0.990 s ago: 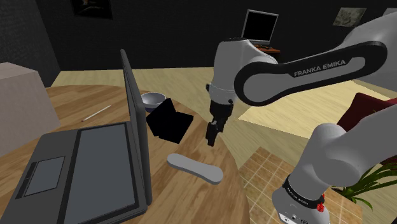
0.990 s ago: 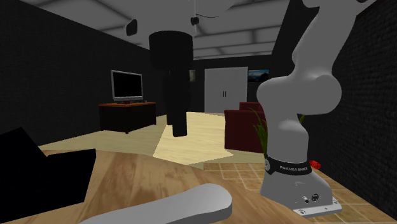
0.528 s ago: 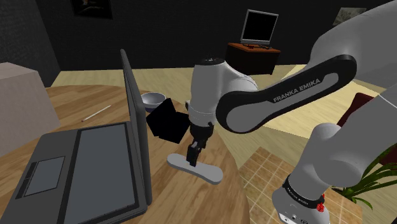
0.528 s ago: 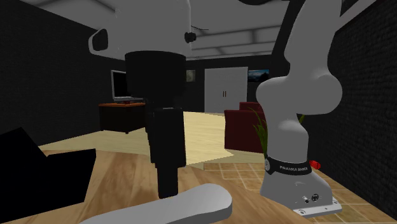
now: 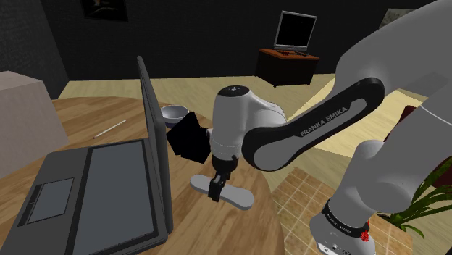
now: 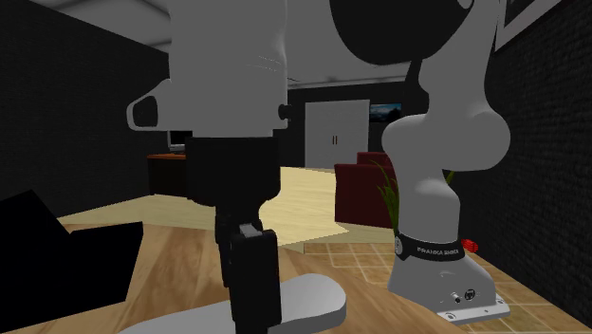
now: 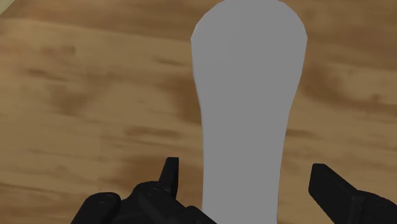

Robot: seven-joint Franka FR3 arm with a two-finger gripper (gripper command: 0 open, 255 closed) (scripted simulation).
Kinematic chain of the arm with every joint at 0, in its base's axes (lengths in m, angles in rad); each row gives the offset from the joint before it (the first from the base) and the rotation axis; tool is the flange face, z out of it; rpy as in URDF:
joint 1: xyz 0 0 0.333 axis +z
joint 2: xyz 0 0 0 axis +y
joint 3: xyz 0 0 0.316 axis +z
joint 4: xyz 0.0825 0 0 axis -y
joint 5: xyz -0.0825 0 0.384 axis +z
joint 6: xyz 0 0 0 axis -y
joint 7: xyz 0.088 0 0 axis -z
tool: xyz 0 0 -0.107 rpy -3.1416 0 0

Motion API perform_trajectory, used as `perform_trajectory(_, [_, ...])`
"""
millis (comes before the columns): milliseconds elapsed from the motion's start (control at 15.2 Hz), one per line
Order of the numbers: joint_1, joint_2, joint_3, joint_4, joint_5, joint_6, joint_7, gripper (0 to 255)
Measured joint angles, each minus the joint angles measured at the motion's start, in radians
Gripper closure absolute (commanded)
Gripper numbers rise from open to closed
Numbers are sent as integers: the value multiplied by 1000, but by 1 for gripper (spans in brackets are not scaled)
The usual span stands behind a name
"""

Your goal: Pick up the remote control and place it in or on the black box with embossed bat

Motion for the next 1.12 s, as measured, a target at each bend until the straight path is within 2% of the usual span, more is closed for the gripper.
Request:
perform_trajectory(462, [-2, 12, 2, -10, -4, 22, 3, 0])
perform_trajectory(528, [-2, 12, 2, -10, -4, 22, 3, 255])
perform_trajectory(1122, [-2, 12, 2, -11, -4, 22, 3, 255])
